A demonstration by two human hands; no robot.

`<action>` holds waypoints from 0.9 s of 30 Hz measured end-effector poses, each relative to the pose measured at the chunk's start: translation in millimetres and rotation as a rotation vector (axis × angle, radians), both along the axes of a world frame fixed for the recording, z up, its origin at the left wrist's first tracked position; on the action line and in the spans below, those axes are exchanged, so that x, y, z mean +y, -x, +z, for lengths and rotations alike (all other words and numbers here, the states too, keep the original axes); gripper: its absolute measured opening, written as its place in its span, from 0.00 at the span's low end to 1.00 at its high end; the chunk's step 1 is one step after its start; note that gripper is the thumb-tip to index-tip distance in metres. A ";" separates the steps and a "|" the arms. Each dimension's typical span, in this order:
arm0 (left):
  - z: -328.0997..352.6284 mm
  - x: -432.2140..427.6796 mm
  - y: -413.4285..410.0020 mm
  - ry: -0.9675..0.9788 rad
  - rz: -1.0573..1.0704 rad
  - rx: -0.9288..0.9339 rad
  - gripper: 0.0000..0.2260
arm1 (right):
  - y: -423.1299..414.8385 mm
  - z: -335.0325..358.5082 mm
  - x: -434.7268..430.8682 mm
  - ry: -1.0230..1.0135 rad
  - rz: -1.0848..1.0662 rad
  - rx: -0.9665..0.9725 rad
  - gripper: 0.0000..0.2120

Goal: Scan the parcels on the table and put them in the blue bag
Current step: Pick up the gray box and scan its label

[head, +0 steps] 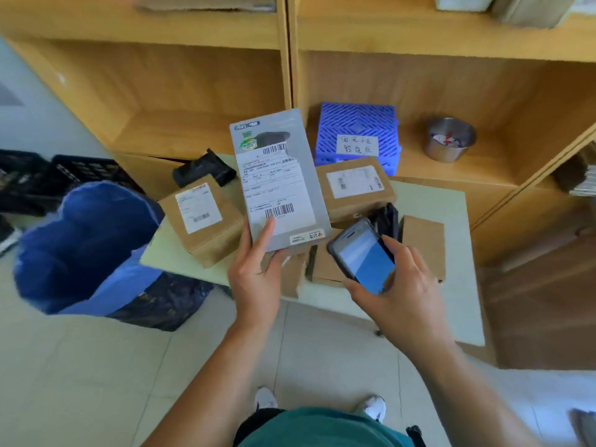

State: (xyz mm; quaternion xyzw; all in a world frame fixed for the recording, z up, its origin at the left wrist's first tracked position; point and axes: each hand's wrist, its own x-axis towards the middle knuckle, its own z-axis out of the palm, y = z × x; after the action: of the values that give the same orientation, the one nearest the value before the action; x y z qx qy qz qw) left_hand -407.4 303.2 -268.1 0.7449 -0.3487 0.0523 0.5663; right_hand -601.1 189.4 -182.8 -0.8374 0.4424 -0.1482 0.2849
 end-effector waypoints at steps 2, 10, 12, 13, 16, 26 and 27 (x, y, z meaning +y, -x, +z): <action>0.5 43.9 -31.2 0.015 0.043 0.033 0.28 | -45.7 6.0 26.2 0.011 0.050 -0.038 0.42; 29.1 183.1 -144.0 0.087 0.307 0.363 0.28 | -201.9 23.3 117.7 0.037 0.269 -0.121 0.42; 32.8 212.5 -164.8 0.077 0.356 0.424 0.27 | -233.0 25.6 136.7 0.051 0.336 -0.115 0.42; 32.8 229.3 -175.8 0.079 0.373 0.435 0.27 | -250.0 24.8 147.2 0.054 0.367 -0.107 0.42; 39.6 259.5 -197.1 0.076 0.402 0.439 0.28 | -287.1 24.0 169.7 0.049 0.437 -0.108 0.44; 20.3 332.6 -285.0 -0.014 0.556 0.516 0.27 | -428.0 -2.7 206.1 -0.072 0.576 -0.160 0.39; 20.5 336.1 -295.2 -0.023 0.571 0.533 0.27 | -440.6 -5.1 207.1 -0.086 0.583 -0.154 0.38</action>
State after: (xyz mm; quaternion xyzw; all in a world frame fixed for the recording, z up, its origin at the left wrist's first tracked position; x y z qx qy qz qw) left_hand -112.2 639.3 -247.6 0.8059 0.0312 0.0085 0.5912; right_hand -160.5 396.5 -187.9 -0.9026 0.1662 -0.1046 0.3832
